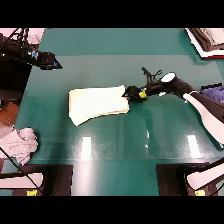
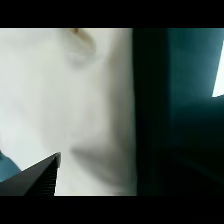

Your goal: Fold the shirts.

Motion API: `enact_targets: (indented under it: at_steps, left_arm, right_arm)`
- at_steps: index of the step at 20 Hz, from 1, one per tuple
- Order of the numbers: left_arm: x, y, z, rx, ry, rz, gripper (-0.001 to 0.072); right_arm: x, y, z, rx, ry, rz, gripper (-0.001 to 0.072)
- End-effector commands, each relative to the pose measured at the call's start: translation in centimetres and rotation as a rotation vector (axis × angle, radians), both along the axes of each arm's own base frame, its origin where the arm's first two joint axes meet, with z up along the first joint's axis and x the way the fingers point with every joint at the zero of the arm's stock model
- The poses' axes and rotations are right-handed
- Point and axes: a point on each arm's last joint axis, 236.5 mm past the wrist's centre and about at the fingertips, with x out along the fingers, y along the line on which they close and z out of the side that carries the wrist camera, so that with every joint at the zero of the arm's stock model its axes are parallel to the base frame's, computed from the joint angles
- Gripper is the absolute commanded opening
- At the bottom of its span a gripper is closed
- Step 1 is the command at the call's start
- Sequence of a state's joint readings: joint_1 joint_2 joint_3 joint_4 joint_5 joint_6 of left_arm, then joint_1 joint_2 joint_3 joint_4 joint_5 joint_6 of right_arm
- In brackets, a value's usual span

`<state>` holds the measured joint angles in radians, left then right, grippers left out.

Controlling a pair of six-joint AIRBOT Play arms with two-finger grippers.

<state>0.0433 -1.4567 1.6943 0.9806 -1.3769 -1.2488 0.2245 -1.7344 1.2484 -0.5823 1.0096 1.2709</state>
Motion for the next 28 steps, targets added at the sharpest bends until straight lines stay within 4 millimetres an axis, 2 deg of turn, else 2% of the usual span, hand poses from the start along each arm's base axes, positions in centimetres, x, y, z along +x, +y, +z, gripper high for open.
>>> enact_targets:
  at_steps: [1, 2, 4, 5, 6, 7, 9, 11, 12, 14, 17, 19, 22, 25, 28]
  left_arm:
    - [0.0, 0.0, 0.0, 0.0, 0.001, 0.0, 0.0023]
    - [0.0, 0.0, 0.0, 0.001, 0.001, 0.0, 0.0023]
    - [0.0, 0.0, -0.1, 0.001, 0.002, -0.001, 0.0024]
    - [-0.1, 0.0, -0.1, 0.001, 0.004, -0.002, 0.0023]
    - [-0.1, 0.0, -0.1, 0.001, 0.006, -0.003, 0.0023]
    - [-0.2, 0.0, -0.1, 0.002, 0.01, -0.006, 0.0023]
    - [-0.5, 0.0, -0.2, 0.003, 0.02, -0.012, 0.0023]
    - [-0.6, -0.1, -0.3, 0.003, 0.027, -0.016, 0.0023]
    - [-0.6, -0.1, -0.3, 0.003, 0.026, -0.015, 0.0023]
    - [-0.6, -0.1, -0.3, 0.002, 0.026, -0.015, 0.0023]
    - [-0.7, -1.3, -0.2, -0.001, 0.022, -0.031, 0.0023]
    - [-0.7, -3.0, 0.0, -0.004, 0.002, -0.058, 0.0023]
    - [-0.6, -6.3, 0.6, -0.014, -0.05, -0.102, 0.0023]
    - [-0.8, -9.1, 1.1, -0.024, -0.088, -0.14, 0.0023]
    - [-1.4, -10.8, 1.2, -0.027, -0.095, -0.174, 0.0023]
  right_arm:
    - [-0.5, 3.5, -0.8, 0.106, 0.036, -0.003, 0.0642]
    - [-0.8, 4.3, -1.1, 0.112, 0.04, 0.024, 0.0549]
    - [-0.8, 5.8, -0.9, 0.122, 0.024, 0.074, 0.041]
    - [-0.5, 6.4, -0.5, 0.125, -0.008, 0.097, 0.0296]
    - [-0.1, 6.8, 0.1, 0.127, -0.054, 0.12, 0.0141]
    - [0.2, 7.0, 0.9, 0.132, -0.095, 0.144, 0.002]
    - [1.0, 6.6, 2.5, 0.134, -0.138, 0.142, 0.0018]
    - [1.9, 3.9, 3.9, 0.07, -0.18, 0.114, 0.0017]
    - [2.3, 1.8, 4.6, 0.033, -0.2, 0.085, 0.0017]
    - [3.1, -3.8, 6.6, -0.019, -0.232, -0.02, 0.0017]
    - [4.1, -14.7, 10.6, -0.086, -0.313, -0.229, 0.0017]
    - [4.0, -22.2, 12.8, -0.149, -0.359, -0.37, 0.0017]
    - [3.1, -32.3, 16.1, -0.226, -0.427, -0.591, 0.0016]
    - [1.3, -39.6, 17.8, -0.278, -0.454, -0.768, 0.0016]
    - [-0.3, -44.3, 17.9, -0.307, -0.448, -0.881, 0.0016]
